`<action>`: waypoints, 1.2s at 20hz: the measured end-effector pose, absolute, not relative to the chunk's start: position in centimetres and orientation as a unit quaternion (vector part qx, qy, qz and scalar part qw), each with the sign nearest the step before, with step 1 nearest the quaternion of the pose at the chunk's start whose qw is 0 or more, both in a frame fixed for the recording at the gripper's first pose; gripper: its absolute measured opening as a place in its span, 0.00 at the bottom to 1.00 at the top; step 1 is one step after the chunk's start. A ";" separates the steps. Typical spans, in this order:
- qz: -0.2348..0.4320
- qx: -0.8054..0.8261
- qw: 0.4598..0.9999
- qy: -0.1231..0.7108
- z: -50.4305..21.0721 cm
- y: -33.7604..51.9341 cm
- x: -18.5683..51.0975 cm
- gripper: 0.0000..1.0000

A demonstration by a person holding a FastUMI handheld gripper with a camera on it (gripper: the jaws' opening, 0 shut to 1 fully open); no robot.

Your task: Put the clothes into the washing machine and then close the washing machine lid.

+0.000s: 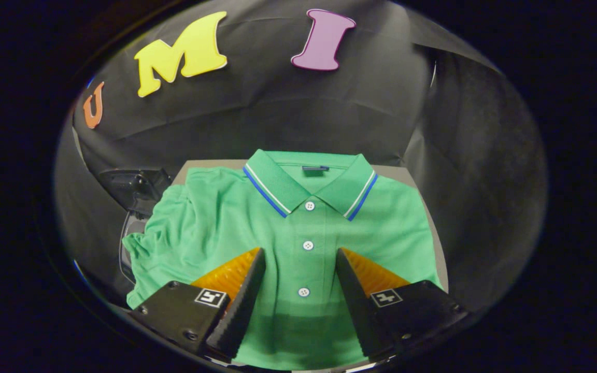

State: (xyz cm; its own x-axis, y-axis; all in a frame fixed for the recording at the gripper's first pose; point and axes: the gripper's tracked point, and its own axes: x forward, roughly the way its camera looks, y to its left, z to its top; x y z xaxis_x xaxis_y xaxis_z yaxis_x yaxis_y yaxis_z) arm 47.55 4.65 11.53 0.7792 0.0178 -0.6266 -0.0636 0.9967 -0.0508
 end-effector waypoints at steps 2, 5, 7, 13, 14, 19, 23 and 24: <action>0.012 -0.032 0.943 0.330 11.6 4.8 47.5 0.66; 0.005 -0.037 0.943 0.331 11.6 5.1 47.6 0.36; 0.005 -0.037 0.946 0.322 11.8 5.1 47.4 0.17; 0.035 0.002 0.954 0.297 11.8 5.7 45.8 0.04; 0.039 0.008 0.955 0.295 11.9 5.8 45.5 0.04; 0.058 0.023 0.965 0.256 13.8 6.7 43.1 0.04; 0.089 0.043 0.972 0.214 16.9 9.0 40.3 0.04; 0.098 0.042 0.974 0.200 17.9 9.6 39.5 0.04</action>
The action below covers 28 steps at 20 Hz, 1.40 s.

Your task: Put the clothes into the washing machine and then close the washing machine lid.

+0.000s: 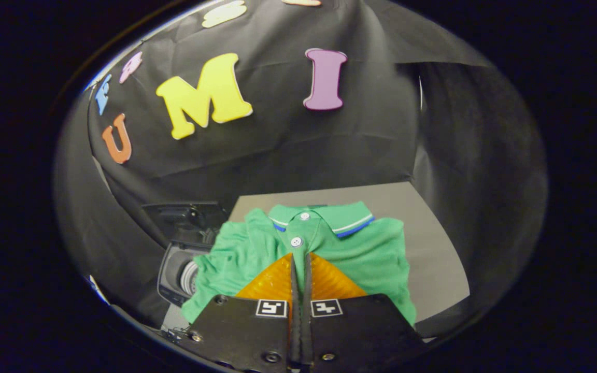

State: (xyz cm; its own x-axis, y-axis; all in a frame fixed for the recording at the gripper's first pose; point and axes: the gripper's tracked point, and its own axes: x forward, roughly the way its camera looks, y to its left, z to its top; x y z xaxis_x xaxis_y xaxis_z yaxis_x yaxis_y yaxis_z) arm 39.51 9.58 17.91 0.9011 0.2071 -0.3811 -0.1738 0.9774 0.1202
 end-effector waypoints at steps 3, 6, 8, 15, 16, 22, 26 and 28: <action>0.120 0.053 0.978 0.161 20.7 11.8 36.9 0.04; 0.147 0.074 0.978 0.129 23.3 14.4 33.7 0.04; 0.168 0.086 0.976 0.108 25.0 16.5 31.5 0.04; 0.218 0.053 0.974 0.041 30.8 24.2 25.6 0.04; 0.224 0.043 0.973 0.031 31.6 25.3 25.1 0.04; 0.266 0.020 0.963 0.019 32.7 32.1 24.6 0.04; 0.294 0.007 0.955 0.038 30.5 36.5 26.8 0.04; 0.305 0.003 0.951 0.051 28.9 38.9 28.6 0.04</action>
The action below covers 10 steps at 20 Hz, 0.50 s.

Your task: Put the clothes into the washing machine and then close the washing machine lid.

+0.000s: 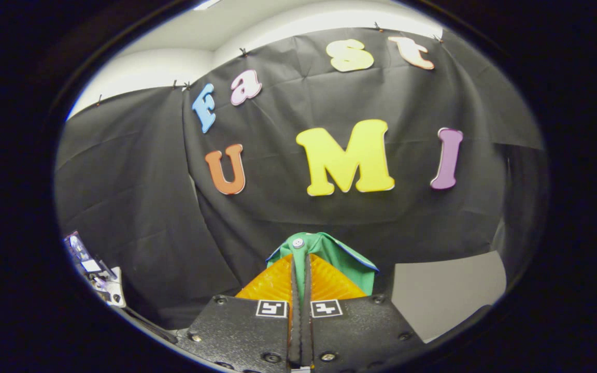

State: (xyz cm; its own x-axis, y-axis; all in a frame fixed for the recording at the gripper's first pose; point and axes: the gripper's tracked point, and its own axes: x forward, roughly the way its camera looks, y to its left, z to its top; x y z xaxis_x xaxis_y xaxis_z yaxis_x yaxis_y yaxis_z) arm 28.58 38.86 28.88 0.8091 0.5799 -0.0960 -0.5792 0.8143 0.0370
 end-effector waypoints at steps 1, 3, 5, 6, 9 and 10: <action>0.309 0.002 0.949 0.060 27.9 39.8 29.4 0.04; 0.320 -0.002 0.944 0.077 26.1 41.9 31.2 0.04; 0.325 -0.009 0.941 0.096 24.0 43.6 33.1 0.04; 0.326 -0.011 0.939 0.109 22.9 44.4 34.0 0.04; 0.329 -0.018 0.933 0.144 19.1 46.4 36.3 0.04; 0.327 -0.025 0.932 0.155 17.9 47.0 37.2 0.04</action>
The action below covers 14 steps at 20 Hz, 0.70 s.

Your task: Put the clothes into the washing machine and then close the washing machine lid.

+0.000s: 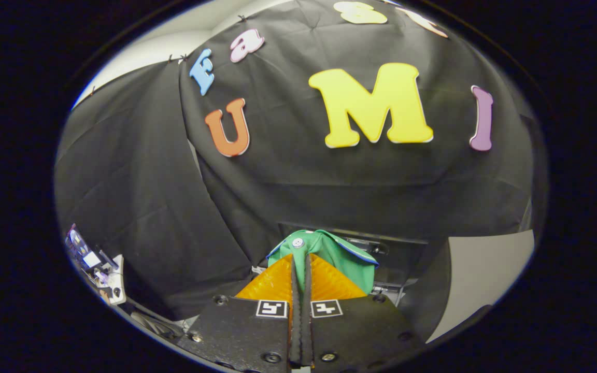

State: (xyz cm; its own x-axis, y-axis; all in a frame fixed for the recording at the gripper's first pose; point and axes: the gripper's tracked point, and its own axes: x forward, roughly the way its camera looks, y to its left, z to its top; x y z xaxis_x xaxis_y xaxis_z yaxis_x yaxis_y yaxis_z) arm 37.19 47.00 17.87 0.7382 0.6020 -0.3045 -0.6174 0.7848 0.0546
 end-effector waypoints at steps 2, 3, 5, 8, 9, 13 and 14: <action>0.328 -0.034 0.927 0.179 15.1 48.1 38.4 0.04; 0.326 -0.037 0.925 0.191 13.6 48.5 39.0 0.04; 0.320 -0.048 0.922 0.213 11.1 48.8 40.5 0.04; 0.306 -0.063 0.917 0.247 7.0 49.1 42.7 0.04; 0.302 -0.065 0.915 0.258 5.8 49.2 43.1 0.04; 0.288 -0.078 0.906 0.299 1.0 49.8 44.7 0.04; 0.284 -0.082 0.904 0.310 -0.3 49.8 45.2 0.04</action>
